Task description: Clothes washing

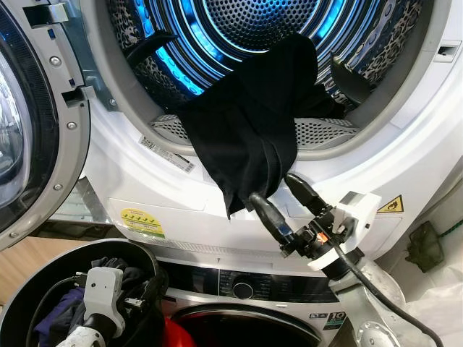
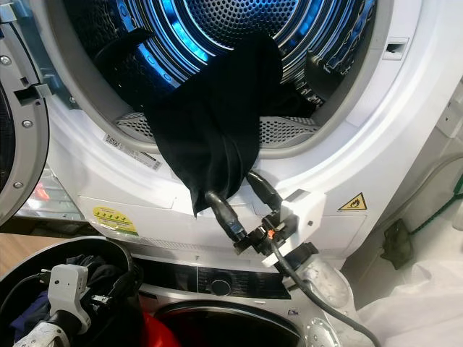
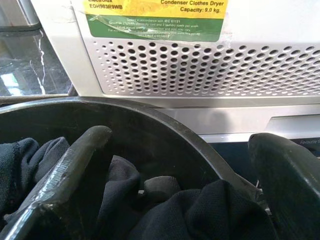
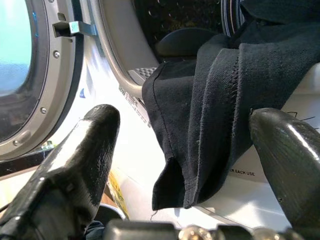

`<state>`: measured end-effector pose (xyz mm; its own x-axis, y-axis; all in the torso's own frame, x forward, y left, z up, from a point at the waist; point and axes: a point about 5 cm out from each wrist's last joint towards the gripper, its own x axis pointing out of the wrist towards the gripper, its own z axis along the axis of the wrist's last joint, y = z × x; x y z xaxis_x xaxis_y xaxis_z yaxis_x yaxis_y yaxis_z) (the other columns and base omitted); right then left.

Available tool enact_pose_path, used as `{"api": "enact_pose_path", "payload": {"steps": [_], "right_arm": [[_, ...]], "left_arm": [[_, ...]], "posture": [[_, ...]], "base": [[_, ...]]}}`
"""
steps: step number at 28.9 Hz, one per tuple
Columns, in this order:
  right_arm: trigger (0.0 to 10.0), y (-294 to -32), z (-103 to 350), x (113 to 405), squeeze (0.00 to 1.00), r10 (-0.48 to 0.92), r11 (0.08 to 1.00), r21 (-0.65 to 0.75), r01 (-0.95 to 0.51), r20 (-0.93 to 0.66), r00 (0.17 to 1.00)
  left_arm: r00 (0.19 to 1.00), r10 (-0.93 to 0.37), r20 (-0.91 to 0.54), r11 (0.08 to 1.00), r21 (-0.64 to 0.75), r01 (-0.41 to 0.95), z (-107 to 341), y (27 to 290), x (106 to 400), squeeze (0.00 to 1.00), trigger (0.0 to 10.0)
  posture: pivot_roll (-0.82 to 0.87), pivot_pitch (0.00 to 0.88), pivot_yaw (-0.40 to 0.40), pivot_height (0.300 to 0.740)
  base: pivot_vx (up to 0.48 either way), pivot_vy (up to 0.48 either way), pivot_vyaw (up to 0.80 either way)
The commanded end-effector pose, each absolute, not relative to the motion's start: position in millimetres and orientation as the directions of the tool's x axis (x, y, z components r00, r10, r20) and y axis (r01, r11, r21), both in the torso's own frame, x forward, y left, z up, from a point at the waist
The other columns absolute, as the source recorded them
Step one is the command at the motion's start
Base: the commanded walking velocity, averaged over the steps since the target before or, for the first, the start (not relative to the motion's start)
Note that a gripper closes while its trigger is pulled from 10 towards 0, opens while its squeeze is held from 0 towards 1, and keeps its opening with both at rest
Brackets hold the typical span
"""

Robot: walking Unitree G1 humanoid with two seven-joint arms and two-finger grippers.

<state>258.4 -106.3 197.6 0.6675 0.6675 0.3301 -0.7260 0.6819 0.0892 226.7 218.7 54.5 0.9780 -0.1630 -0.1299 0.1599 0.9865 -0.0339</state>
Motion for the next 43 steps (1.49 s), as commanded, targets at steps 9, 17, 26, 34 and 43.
{"api": "enact_pose_path", "payload": {"steps": [9,17,26,34,43], "right_arm": [[10.0,-100.4,199.7,273.3,0.00,0.591,0.788,-0.006,-0.616,0.290,0.753],[10.0,-95.5,194.6,271.7,0.00,0.605,0.786,-0.046,-0.617,0.260,0.752],[0.0,-89.0,184.0,271.0,0.00,0.606,0.793,-0.075,-0.605,0.205,0.769],[0.0,-81.1,177.3,273.8,0.00,0.583,0.812,-0.091,-0.577,0.167,0.795],[0.0,-77.8,179.5,276.1,0.00,0.594,0.804,-0.098,-0.586,0.168,0.787]], "left_arm": [[0.976,-0.168,-0.137,0.986,-0.020,0.167,53.6,218.6,225.3,0.00,10.0],[0.976,-0.167,-0.137,0.986,-0.019,0.166,53.7,219.2,224.2,0.00,10.0],[0.976,-0.165,-0.145,0.986,-0.019,0.164,52.4,220.4,222.3,0.00,10.0],[0.977,-0.165,-0.138,0.986,-0.016,0.165,54.1,219.7,226.7,0.00,10.0],[0.978,-0.158,-0.134,0.987,-0.019,0.157,54.1,218.5,228.4,0.00,10.0]], "posture": [[0.07,0.000,0.052,0.740],[0.07,0.000,0.054,0.740],[0.07,0.000,0.059,0.740],[0.07,0.000,0.059,0.740],[0.06,0.000,0.057,0.740]], "base": [[0.000,0.000,0.00],[0.000,0.000,0.00],[0.000,0.000,0.00],[0.000,0.000,0.00],[0.000,0.000,0.00]]}}
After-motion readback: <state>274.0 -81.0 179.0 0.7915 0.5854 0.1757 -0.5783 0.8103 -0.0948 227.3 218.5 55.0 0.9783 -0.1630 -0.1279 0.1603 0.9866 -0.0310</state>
